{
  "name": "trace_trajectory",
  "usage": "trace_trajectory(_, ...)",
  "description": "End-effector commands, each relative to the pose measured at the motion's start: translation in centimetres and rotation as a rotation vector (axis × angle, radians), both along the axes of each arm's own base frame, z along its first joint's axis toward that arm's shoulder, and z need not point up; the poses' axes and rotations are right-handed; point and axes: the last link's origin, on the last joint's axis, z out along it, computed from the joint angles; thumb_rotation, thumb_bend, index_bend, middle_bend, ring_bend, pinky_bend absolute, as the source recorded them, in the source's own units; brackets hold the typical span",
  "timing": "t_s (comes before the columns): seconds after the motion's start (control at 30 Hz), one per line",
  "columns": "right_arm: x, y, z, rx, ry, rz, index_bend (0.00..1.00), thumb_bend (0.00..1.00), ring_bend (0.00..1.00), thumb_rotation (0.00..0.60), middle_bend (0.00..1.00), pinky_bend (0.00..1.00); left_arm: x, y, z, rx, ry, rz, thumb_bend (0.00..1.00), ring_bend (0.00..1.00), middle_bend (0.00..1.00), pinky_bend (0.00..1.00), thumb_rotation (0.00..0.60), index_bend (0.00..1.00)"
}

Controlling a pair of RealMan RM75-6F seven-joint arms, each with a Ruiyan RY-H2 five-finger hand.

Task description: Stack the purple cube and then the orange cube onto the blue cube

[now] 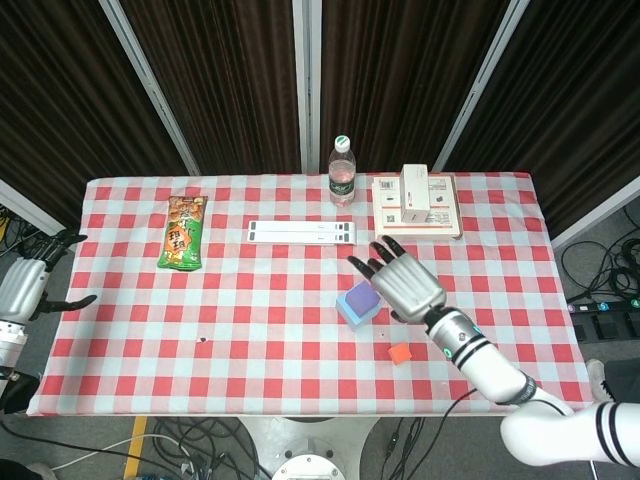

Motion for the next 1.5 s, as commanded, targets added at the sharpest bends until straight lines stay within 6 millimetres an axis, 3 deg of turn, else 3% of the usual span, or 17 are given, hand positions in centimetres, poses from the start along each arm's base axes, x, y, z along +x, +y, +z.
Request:
trace_trajectory(0.03,-2.7,2.4,0.2,0.047,-0.003,-0.07,0.1,0.05,0.12,0.6,0.32,0.08,0.1,0.0,0.0,0.006,0.005,-0.001,0.0,0.16,0.22,0.29,0.6,0.24)
trace_trajectory(0.2,-6.1,4.0,-1.3,0.09,0.011,-0.111,0.1,0.06,0.12,0.6,0.33,0.08,0.1,-0.4,0.0,0.009,0.023,0.004,0.0,0.16,0.22,0.29,0.6,0.24)
trace_trajectory(0.6,-10.4,5.1,-5.4,0.144,0.049,-0.106,0.13,0.09,0.15,0.6,0.33,0.13,-0.9,-1.1,-0.1,0.018,0.03,0.028,0.0,0.16,0.22,0.29,0.6,0.23)
trace_trajectory(1.0,-10.6,5.4,-7.2,0.181,0.042,-0.1,0.16,0.1,0.15,0.6,0.34,0.13,-1.2,-1.2,-0.2,0.024,0.036,0.027,0.0,0.16,0.22,0.29,0.6,0.23)
trace_trajectory(1.5,-11.3,4.3,-8.9,0.179,0.086,-0.101,0.19,0.12,0.15,0.6,0.35,0.13,-1.6,-1.2,-0.1,0.024,0.04,0.037,0.03,0.16,0.22,0.29,0.6,0.24)
